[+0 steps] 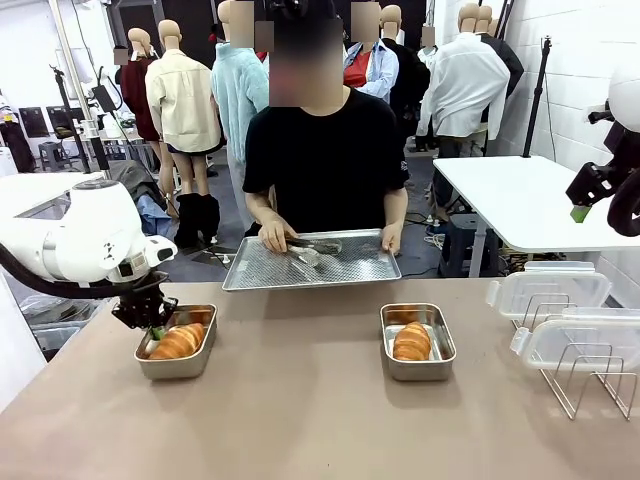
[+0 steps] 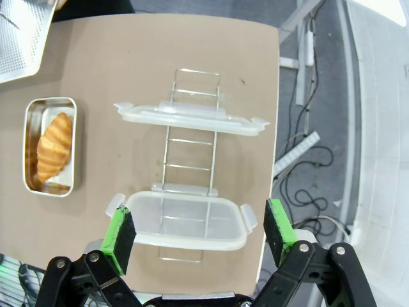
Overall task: Place the bread in airtight containers.
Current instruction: Once an object is inside an Airtight Container , place the container in the center of the table, then pick up one Airtight Container lid and hand it to the human.
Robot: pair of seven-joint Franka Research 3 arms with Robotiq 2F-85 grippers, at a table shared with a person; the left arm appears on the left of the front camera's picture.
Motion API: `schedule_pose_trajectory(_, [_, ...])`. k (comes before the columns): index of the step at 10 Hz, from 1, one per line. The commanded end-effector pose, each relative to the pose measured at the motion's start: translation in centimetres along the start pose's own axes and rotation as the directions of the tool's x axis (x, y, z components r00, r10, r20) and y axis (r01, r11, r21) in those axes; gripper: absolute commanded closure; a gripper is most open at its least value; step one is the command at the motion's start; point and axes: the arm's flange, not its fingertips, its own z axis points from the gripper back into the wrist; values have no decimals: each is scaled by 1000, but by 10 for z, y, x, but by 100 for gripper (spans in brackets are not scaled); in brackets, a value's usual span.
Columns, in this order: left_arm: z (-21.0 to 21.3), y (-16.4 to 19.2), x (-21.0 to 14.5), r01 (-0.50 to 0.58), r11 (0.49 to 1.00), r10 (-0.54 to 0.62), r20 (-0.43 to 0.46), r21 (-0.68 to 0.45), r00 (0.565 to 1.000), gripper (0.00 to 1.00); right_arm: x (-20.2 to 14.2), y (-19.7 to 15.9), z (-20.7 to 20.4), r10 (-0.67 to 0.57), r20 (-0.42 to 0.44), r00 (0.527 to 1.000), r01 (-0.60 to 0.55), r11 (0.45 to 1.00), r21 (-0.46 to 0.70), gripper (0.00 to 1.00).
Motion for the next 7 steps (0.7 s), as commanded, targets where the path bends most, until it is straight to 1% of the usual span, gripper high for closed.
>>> schedule_pose_trajectory(1, [0, 0, 2, -4, 1000, 4, 6, 27, 1000, 100, 3, 1, -1, -12, -3, 1000, 11, 1000, -14, 0])
schedule_pose_trajectory(4, [-4, 2, 2, -4, 1000, 5, -26, 31, 1000, 100, 3, 1, -1, -12, -3, 1000, 11, 1000, -14, 0])
schedule_pose_trajectory(7, [-2, 3, 3, 6, 999, -5, -30, 36, 1000, 100, 3, 1, -1, -12, -3, 1000, 11, 1000, -14, 0])
